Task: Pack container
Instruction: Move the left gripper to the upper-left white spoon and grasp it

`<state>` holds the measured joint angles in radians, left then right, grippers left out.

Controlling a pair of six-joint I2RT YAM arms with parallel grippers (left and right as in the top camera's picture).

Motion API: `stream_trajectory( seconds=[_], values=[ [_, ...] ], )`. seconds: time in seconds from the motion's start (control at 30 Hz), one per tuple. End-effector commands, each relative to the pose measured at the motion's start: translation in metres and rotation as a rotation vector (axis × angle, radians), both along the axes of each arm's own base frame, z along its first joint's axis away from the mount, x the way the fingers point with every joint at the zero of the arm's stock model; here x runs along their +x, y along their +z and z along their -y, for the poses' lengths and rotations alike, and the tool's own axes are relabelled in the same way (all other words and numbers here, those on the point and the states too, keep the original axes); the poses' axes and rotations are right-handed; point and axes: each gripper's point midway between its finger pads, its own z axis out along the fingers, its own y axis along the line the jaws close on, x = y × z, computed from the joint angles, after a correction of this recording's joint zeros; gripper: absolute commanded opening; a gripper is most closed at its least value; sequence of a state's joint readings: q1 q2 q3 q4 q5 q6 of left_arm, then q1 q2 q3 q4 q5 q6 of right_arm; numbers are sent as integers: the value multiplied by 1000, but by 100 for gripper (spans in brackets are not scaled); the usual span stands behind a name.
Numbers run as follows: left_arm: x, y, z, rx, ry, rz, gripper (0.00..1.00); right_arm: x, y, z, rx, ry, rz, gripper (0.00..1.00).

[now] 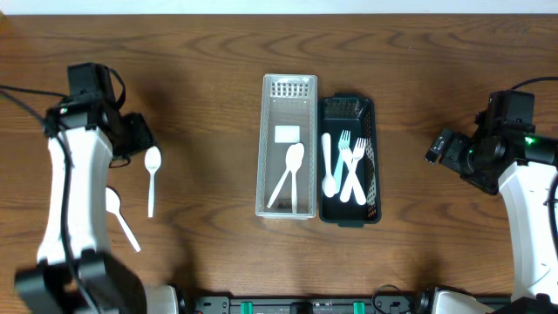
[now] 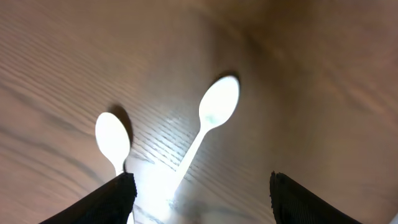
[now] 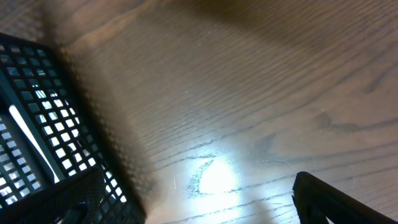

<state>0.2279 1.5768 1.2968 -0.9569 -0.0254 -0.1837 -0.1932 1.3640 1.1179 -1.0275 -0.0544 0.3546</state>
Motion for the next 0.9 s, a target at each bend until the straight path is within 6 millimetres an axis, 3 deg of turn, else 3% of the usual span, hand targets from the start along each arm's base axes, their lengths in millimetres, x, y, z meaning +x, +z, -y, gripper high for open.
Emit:
stream_trajectory(
  seconds=[0.0,0.2,0.37,0.73,0.87],
  values=[
    [-1,-32,6,-53,-54,-78,72,0,3,1,1,5,10,99],
    [-4,-80,7,-84,-79,-211,72,0,3,1,1,5,11,99],
    [-7,-110,7,-103,-106,-290,72,0,3,1,1,5,13,99],
    [-18,-142,19,-179,-172,-372,72,1,3,1,0,5,14,99],
    [-25,-149,21,-186,-171,-396,57,0,3,1,0,5,14,99]
  ],
)
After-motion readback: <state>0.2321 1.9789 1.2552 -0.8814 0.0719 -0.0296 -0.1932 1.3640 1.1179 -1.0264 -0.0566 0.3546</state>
